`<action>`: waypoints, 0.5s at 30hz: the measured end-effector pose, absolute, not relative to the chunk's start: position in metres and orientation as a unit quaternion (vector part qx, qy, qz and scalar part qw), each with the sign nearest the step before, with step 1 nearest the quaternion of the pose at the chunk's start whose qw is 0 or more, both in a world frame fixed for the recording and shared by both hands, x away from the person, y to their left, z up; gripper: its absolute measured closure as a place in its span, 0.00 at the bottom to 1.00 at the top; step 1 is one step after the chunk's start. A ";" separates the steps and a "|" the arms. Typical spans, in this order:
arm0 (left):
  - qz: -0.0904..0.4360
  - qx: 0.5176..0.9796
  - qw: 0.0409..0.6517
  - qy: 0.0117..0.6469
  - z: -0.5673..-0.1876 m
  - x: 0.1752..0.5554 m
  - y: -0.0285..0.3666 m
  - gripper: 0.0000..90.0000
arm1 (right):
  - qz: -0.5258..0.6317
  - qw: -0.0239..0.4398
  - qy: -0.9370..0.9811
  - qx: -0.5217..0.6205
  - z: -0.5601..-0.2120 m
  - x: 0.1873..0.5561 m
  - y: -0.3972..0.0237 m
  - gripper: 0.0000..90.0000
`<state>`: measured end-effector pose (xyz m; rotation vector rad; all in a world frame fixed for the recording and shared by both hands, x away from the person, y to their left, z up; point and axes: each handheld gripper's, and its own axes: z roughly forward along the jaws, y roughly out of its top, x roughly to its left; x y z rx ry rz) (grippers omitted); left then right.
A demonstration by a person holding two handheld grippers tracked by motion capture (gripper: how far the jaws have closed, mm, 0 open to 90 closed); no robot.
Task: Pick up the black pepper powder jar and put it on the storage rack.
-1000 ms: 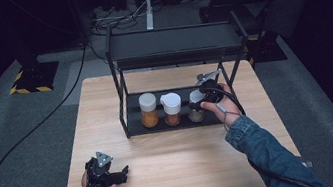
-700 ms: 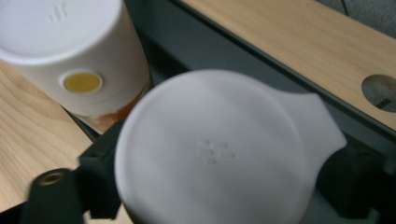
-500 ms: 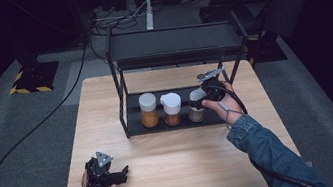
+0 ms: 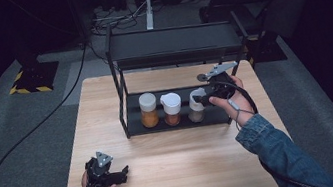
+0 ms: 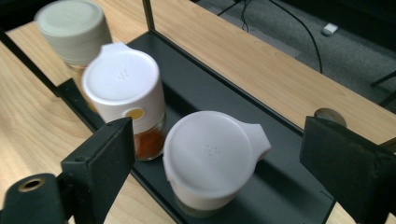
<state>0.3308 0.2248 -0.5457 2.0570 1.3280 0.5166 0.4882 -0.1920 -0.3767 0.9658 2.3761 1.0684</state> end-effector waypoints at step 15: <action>0.196 0.780 0.314 0.504 -0.546 0.331 0.225 0.03 | 0.406 0.179 0.832 0.333 -0.362 0.449 -0.214 0.11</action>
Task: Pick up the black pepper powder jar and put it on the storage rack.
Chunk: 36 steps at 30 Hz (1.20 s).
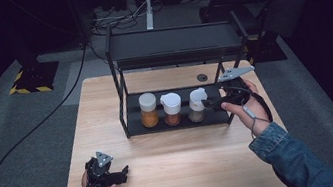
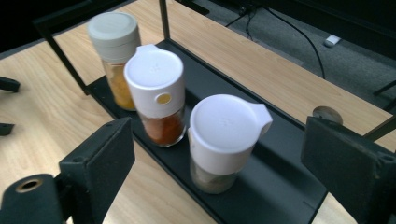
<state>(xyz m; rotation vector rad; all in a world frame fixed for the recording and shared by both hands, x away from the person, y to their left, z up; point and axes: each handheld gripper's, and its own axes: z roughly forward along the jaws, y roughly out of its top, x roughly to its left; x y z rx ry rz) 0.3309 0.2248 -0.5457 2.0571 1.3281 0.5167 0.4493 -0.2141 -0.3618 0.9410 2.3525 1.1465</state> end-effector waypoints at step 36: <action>0.196 0.780 0.314 0.504 -0.546 0.331 0.225 0.03 | 0.416 0.176 0.828 0.332 -0.396 0.399 -0.247 0.10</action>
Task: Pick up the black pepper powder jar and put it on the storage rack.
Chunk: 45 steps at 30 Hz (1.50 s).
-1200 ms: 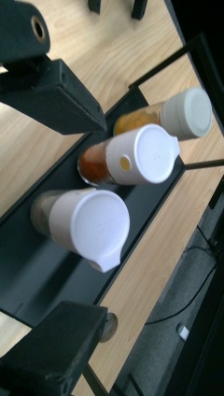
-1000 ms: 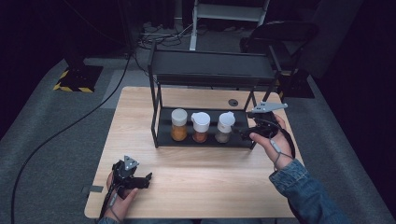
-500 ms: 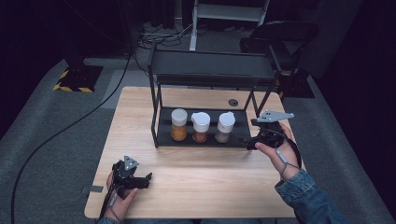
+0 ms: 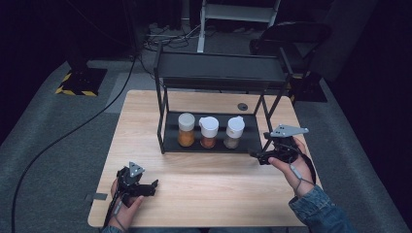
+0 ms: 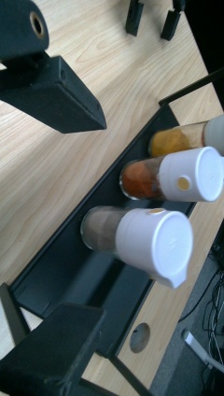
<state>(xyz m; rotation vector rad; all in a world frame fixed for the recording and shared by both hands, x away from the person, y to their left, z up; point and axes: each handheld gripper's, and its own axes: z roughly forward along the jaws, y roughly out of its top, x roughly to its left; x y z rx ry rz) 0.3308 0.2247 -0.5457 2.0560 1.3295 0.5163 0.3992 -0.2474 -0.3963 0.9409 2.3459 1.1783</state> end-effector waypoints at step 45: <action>0.196 0.780 0.314 0.505 -0.546 0.331 0.225 0.03 | 0.403 0.153 0.816 0.386 -0.506 0.380 -0.267 0.11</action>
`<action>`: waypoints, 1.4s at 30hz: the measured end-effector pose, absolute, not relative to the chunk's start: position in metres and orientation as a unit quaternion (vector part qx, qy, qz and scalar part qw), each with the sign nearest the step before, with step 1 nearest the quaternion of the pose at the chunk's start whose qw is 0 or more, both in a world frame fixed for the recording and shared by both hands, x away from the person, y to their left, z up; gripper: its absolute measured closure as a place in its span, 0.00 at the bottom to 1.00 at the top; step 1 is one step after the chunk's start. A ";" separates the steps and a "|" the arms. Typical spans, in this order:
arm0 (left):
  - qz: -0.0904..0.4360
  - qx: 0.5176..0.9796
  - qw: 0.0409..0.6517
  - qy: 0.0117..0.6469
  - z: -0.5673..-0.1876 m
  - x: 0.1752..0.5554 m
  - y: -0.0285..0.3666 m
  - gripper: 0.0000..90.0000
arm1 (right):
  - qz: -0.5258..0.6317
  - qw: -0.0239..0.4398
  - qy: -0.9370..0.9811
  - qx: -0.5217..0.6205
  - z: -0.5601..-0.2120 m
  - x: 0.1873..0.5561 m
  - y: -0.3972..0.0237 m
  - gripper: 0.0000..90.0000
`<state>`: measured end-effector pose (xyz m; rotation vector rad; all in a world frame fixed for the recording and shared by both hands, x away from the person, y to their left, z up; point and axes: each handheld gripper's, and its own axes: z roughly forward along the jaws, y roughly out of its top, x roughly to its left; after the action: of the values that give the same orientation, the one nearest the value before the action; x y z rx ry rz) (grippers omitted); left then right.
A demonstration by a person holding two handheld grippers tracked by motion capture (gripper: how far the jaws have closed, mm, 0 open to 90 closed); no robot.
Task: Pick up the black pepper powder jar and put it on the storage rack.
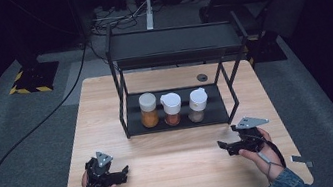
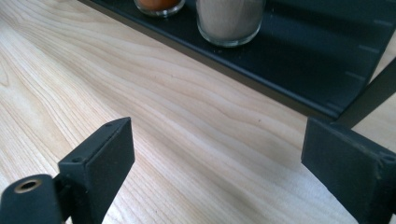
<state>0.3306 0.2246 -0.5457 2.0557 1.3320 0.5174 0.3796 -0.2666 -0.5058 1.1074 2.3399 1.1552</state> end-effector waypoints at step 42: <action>0.196 0.780 0.314 0.505 -0.546 0.331 0.225 0.03 | 0.355 0.168 0.831 0.393 -0.545 0.367 -0.273 0.09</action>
<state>0.3306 0.2246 -0.5457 2.0558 1.3318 0.5175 0.3669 -0.2733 -0.5450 1.1179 2.3642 1.0087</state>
